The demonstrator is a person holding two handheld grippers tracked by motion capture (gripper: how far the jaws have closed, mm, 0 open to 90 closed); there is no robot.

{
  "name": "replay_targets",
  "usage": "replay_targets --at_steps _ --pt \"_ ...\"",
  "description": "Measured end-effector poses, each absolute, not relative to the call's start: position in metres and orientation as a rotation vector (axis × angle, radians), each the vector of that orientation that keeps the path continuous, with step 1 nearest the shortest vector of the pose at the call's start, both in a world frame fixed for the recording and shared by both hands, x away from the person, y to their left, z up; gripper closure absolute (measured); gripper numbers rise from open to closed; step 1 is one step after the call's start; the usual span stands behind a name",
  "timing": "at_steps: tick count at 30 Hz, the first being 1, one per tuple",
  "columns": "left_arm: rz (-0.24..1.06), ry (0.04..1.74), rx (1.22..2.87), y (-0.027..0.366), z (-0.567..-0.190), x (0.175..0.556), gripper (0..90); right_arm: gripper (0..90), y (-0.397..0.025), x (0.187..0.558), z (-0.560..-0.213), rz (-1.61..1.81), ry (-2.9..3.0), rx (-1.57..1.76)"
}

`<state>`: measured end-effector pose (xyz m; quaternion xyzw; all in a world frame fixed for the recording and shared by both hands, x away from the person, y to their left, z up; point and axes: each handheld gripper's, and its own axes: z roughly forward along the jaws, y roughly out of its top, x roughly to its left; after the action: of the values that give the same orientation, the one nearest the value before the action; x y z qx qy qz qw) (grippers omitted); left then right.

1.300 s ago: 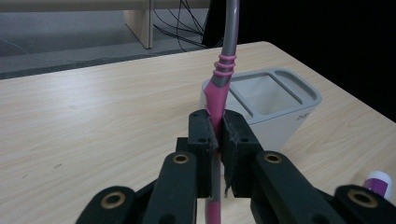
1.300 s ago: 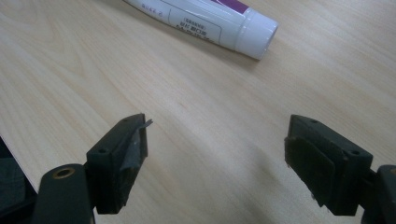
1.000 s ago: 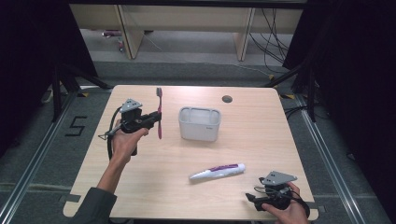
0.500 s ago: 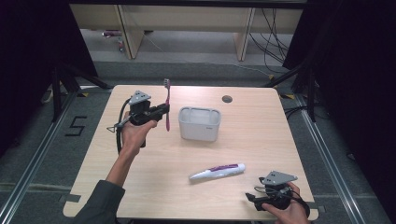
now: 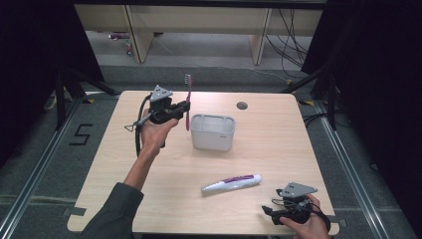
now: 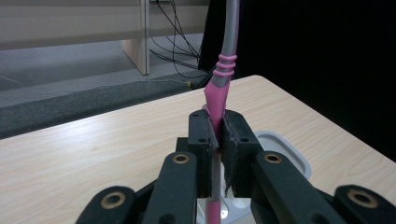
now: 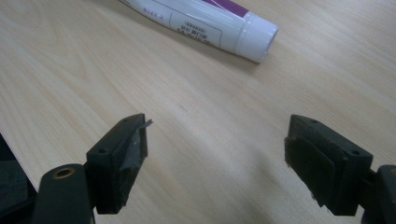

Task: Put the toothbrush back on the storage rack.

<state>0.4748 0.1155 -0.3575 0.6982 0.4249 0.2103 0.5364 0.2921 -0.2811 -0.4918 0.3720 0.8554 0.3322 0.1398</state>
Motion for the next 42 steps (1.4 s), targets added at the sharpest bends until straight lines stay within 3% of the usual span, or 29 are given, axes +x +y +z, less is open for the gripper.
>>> replay_targets --at_steps 42 --pt "0.533 1.066 1.659 0.081 -0.382 0.513 82.1 21.9 -0.28 0.291 -0.492 0.969 2.485 1.055"
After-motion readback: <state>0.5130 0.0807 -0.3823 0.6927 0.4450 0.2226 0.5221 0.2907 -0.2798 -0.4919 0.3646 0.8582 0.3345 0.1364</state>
